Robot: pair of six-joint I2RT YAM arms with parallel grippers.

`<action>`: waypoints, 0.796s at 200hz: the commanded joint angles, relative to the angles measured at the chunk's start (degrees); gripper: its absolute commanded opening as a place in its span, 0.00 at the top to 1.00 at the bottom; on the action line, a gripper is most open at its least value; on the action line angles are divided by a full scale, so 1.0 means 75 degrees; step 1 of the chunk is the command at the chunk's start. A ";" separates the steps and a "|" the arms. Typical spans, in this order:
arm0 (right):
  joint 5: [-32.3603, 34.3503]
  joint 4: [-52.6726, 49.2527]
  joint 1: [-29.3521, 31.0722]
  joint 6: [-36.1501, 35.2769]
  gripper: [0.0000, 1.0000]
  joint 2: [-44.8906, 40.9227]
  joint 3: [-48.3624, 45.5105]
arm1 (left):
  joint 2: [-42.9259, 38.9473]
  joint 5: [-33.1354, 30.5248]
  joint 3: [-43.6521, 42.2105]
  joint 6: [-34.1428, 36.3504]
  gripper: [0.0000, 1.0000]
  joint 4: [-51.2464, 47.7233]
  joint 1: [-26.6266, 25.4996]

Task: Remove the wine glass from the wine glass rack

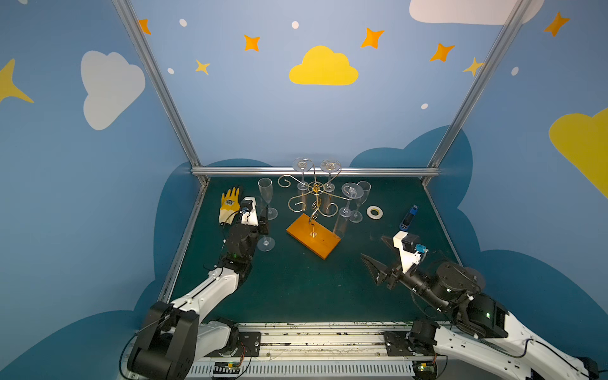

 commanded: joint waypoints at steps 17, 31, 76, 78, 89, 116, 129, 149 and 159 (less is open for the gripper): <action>0.0523 0.0323 -0.0073 -0.0349 0.11 0.0224 0.0054 | 0.0823 0.0174 0.0656 0.0219 0.62 0.1390 0.0066; 0.0560 0.0351 -0.0116 -0.0348 0.11 0.0280 0.0060 | 0.1109 0.0182 0.0781 0.0253 0.62 0.1579 0.0128; 0.0470 0.0367 -0.0221 -0.0291 0.11 0.0321 -0.0004 | 0.1996 0.0256 0.1066 0.0375 0.62 0.2043 0.0227; 0.0468 0.0365 -0.0226 -0.0280 0.11 0.0321 -0.0001 | 0.2038 0.0257 0.1083 0.0371 0.62 0.2079 0.0233; 0.0444 0.0353 -0.0241 -0.0249 0.11 0.0321 -0.0007 | 0.2198 0.0272 0.1131 0.0326 0.62 0.2177 0.0257; 0.0473 0.0297 -0.0262 -0.0186 0.11 0.0275 0.0004 | 0.2480 0.0299 0.1222 0.0276 0.62 0.2251 0.0299; 0.0490 0.0282 -0.0280 -0.0193 0.11 0.0262 -0.0001 | 0.2572 0.0296 0.1241 0.0276 0.62 0.2275 0.0309; 0.0497 0.0265 -0.0286 -0.0185 0.11 0.0263 0.0005 | 0.2726 0.0283 0.1227 0.0300 0.62 0.2274 0.0322; 0.0491 0.0237 -0.0286 -0.0167 0.11 0.0251 -0.0001 | 0.2846 0.0249 0.1216 0.0300 0.62 0.2319 0.0333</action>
